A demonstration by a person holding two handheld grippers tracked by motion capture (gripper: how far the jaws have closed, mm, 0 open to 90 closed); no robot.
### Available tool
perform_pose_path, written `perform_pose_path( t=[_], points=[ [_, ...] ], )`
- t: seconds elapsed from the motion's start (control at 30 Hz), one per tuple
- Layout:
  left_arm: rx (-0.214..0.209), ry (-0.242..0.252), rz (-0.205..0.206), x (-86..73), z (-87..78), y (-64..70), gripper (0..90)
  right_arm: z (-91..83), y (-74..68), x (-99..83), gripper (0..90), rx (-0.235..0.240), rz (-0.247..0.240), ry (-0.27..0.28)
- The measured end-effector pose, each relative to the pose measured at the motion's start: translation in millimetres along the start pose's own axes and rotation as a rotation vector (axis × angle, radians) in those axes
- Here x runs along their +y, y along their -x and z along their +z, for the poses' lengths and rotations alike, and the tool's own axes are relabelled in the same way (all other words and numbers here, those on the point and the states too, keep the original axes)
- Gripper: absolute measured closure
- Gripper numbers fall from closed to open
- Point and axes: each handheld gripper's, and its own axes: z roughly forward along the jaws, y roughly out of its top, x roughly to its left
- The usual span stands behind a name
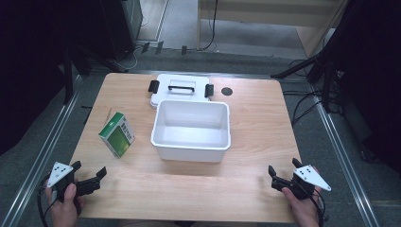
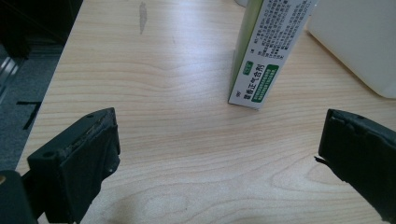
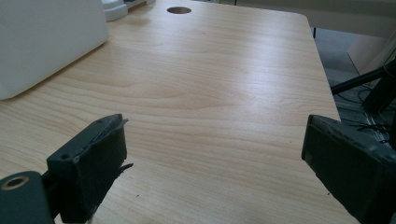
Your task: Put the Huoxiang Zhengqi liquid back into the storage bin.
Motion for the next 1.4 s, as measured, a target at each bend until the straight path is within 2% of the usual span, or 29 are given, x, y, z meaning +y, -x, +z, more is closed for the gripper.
perform_pose_path(
  t=[0.27, 0.37, 0.43, 0.5, 0.6, 0.63, 0.67, 0.73, 0.8, 0.87, 0.97, 1.07, 1.13, 1.2, 1.23, 1.27, 1.4],
  points=[
    [0.007, 0.026, 0.003, -0.5, -2.2, 0.4, 0.0, 0.2, -0.5, -0.1, 6.6, -0.006, -0.004, -0.001],
    [-0.002, 0.001, 0.025, 3.7, -4.4, 0.1, 0.0, 0.8, -1.0, 0.0, 6.6, -0.014, -0.006, -0.005],
    [-0.006, -0.035, 0.079, 12.3, -7.5, 3.6, 0.0, 1.4, -1.4, 0.1, 6.6, -0.02, -0.007, -0.008],
    [-0.015, -0.045, 0.089, 15.3, -8.6, 4.6, 0.0, 1.4, -1.8, 0.0, 6.6, -0.018, -0.012, -0.011],
    [-0.054, -0.105, 0.129, 24.1, -12.5, 8.7, 0.0, 1.6, -2.8, 0.1, 6.7, -0.018, -0.012, -0.015],
    [-0.073, -0.151, 0.153, 30.8, -13.2, 13.1, 0.0, 1.7, -2.7, 0.2, 6.7, -0.018, -0.014, -0.016],
    [-0.073, -0.151, 0.153, 30.8, -13.2, 13.1, 0.0, 1.8, -2.7, 0.2, 6.7, -0.018, -0.014, -0.016],
    [-0.092, -0.215, 0.182, 38.3, -12.7, 18.9, 0.0, 1.8, -2.9, 0.3, 6.7, -0.018, -0.013, -0.016],
    [-0.096, -0.271, 0.228, 45.5, -11.8, 25.2, 0.0, 1.7, -3.0, 0.3, 6.6, -0.018, -0.015, -0.017],
    [-0.103, -0.325, 0.252, 52.7, -10.3, 31.0, 0.0, 1.9, -2.9, 0.3, 6.7, -0.015, -0.015, -0.018],
    [-0.085, -0.418, 0.246, 63.2, -6.9, 35.9, 0.0, 2.0, -2.7, 0.3, 6.7, -0.013, -0.014, -0.019],
    [-0.097, -0.499, 0.231, 72.7, -4.3, 36.9, 0.0, 2.1, -2.7, 0.3, 6.7, -0.009, -0.014, -0.018],
    [-0.097, -0.533, 0.228, 76.3, -2.9, 37.4, 0.0, 2.0, -2.6, 0.3, 6.7, -0.007, -0.013, -0.018],
    [-0.089, -0.567, 0.244, 80.0, -1.9, 38.5, 0.0, 2.0, -2.6, 0.3, 6.7, -0.006, -0.013, -0.018],
    [-0.09, -0.61, 0.245, 84.4, -1.3, 39.0, 0.0, 2.2, -2.4, 0.4, 6.7, -0.004, -0.013, -0.02],
    [-0.09, -0.61, 0.245, 84.4, -1.3, 39.0, 0.0, 2.2, -2.4, 0.4, 6.7, -0.004, -0.013, -0.02],
    [-0.063, -0.687, 0.257, 92.9, 0.9, 39.7, 0.0, 2.5, -2.3, 0.5, 6.7, -0.001, -0.012, -0.025]
  ],
)
